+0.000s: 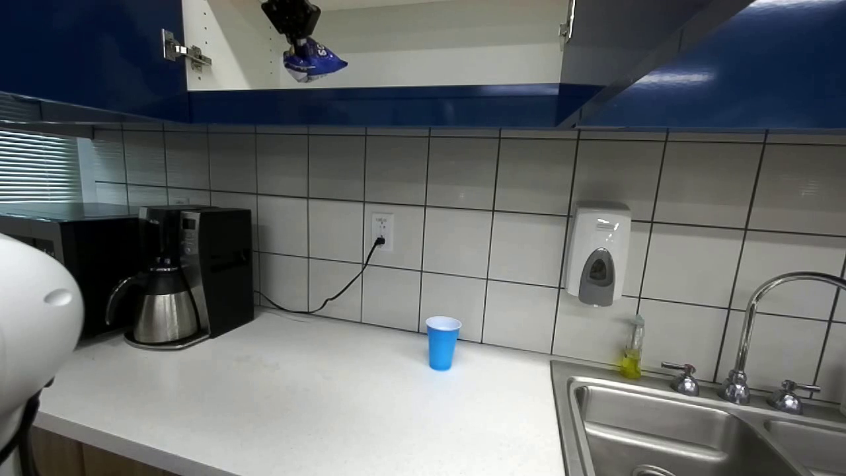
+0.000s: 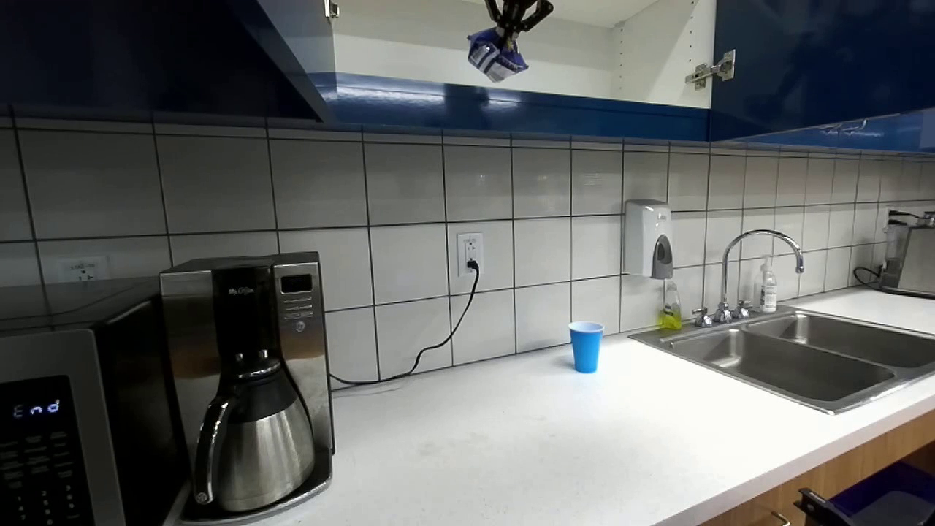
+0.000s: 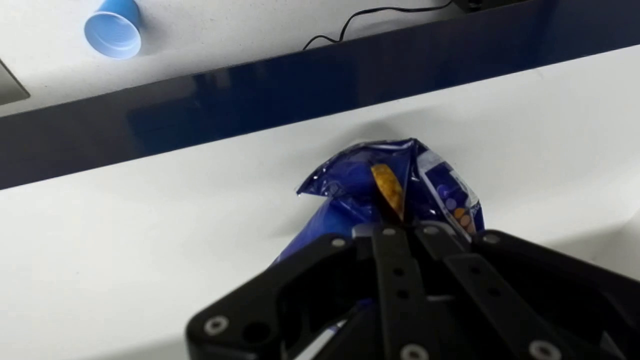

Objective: Put the blue snack packet in the top cabinet

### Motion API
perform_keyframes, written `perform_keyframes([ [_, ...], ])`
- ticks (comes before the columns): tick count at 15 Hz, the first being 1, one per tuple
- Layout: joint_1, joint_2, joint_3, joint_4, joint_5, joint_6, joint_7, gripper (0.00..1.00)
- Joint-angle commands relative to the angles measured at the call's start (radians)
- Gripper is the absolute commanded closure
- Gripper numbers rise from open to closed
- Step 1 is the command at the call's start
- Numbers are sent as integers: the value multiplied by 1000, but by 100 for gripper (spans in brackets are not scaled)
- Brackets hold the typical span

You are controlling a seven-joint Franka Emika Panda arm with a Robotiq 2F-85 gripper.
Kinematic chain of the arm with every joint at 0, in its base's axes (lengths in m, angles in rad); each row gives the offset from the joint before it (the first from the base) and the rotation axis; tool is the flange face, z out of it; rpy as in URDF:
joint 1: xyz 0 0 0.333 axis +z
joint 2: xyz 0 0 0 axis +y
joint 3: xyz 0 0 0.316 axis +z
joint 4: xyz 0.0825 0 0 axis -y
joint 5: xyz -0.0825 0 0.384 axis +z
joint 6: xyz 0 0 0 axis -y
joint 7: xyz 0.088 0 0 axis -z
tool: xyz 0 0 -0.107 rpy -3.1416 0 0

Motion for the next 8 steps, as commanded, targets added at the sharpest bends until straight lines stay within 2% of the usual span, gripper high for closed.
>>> perform_keyframes([
  [1, -5, 43, -3, 46, -23, -8, 28, 100],
  [8, -3, 73, -27, 61, -27, -11, 30, 100],
])
